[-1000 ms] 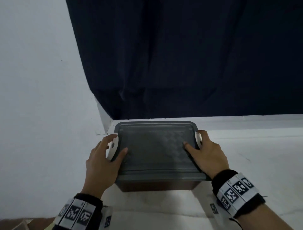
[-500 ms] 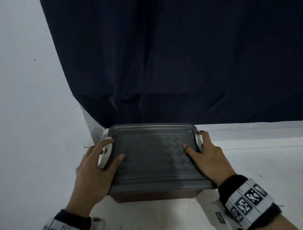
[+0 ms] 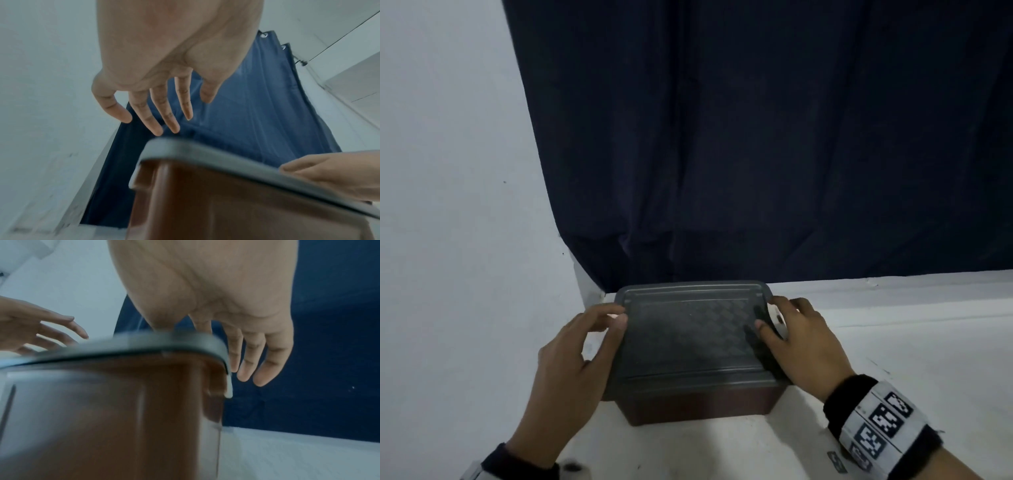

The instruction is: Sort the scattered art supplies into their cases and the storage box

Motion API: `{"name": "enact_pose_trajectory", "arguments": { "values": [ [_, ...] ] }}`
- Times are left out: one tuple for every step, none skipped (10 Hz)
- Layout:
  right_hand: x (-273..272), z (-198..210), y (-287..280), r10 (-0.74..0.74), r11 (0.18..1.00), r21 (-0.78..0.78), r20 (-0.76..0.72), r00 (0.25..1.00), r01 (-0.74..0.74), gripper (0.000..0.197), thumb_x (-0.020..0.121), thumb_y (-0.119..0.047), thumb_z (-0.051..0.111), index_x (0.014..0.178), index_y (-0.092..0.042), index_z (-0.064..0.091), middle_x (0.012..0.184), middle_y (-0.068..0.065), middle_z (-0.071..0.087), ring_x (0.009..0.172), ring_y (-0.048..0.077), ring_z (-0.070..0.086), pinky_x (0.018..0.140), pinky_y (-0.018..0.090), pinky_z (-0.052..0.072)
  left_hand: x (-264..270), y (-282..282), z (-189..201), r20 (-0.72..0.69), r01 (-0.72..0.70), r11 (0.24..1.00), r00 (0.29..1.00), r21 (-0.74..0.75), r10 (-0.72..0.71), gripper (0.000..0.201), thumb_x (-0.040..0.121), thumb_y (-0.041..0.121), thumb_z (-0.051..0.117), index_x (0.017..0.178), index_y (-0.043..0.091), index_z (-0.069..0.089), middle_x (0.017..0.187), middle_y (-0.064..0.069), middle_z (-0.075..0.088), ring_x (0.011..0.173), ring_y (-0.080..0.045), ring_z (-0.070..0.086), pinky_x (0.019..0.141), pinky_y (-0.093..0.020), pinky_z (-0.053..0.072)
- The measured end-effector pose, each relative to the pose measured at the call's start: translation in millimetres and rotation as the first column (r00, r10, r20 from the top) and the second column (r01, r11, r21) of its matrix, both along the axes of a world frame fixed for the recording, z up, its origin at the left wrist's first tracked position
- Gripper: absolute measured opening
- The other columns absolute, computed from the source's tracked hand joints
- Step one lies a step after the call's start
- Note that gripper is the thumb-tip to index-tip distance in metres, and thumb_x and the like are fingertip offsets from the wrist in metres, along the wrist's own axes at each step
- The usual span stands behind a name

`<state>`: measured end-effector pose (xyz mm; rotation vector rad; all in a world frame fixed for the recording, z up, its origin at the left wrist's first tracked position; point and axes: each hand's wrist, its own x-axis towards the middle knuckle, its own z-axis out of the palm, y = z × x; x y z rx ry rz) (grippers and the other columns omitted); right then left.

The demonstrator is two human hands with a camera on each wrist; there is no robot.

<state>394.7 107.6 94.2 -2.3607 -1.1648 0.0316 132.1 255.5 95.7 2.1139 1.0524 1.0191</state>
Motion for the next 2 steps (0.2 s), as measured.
{"name": "enact_pose_trajectory", "arguments": {
  "values": [
    [-17.6,30.3,-16.6,0.028,0.988,0.150,0.058,0.998,-0.036,0.033,0.095,-0.051,0.048,0.122,-0.032,0.052,0.107,-0.007,0.062,0.093,0.014,0.061,0.081,0.036,0.053,-9.1,-22.7,36.3,0.075,0.034,0.994,0.996,0.101,-0.042,0.016,0.094,0.038,0.050,0.101,0.031,0.063,0.088,0.019,0.069,0.096,0.004,0.061,0.075,0.002,0.040],
    [-39.8,58.3,-41.8,0.041,0.954,0.296,0.035,0.999,-0.050,0.017,0.096,-0.050,0.050,0.105,-0.036,0.054,0.082,-0.013,0.062,0.073,0.006,0.060,0.066,0.027,0.054,-23.4,-47.2,60.6,0.150,0.043,0.993,0.987,0.108,-0.059,0.017,0.091,0.038,0.050,0.100,0.029,0.062,0.086,0.019,0.068,0.096,0.002,0.060,0.073,-0.001,0.042]
  ]
}}
